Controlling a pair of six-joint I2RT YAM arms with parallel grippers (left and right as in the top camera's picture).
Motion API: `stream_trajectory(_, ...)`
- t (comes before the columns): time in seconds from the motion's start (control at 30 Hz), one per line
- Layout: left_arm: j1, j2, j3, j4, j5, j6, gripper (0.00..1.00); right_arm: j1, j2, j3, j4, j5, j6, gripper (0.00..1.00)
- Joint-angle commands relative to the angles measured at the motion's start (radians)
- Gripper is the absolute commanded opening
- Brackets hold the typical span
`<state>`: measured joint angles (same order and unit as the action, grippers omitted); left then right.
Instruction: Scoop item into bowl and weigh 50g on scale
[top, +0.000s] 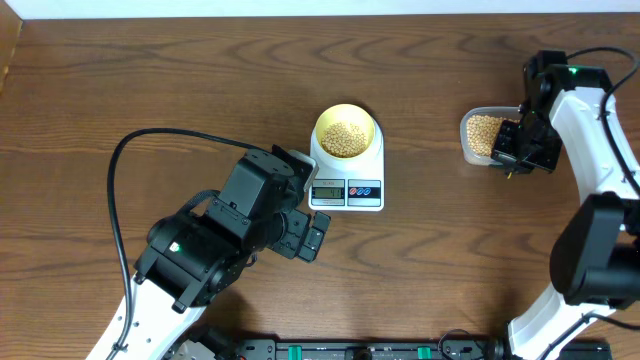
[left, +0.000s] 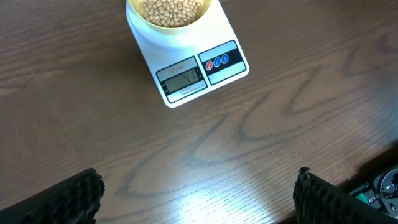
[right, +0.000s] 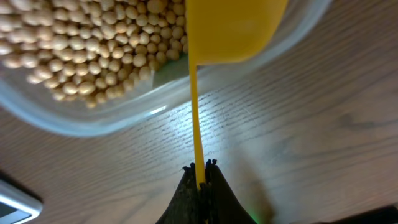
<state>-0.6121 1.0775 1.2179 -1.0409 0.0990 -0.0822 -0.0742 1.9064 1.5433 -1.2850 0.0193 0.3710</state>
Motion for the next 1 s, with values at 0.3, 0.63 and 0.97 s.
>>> stream_trajectory(0.3,0.003,0.0,0.012,-0.002,-0.002,-0.006,1.0,0.01,0.026,-0.003,0.016,-0.195,-0.081,0.01)
stream_trajectory(0.63,0.003,0.0,0.012,-0.002,-0.002,-0.006,1.0,-0.001,0.026,-0.003,0.018,-0.321,-0.118,0.01)
stream_trajectory(0.97,0.003,0.0,0.012,-0.002,-0.002,-0.006,1.0,-0.096,0.026,-0.003,0.022,-0.444,-0.166,0.01)
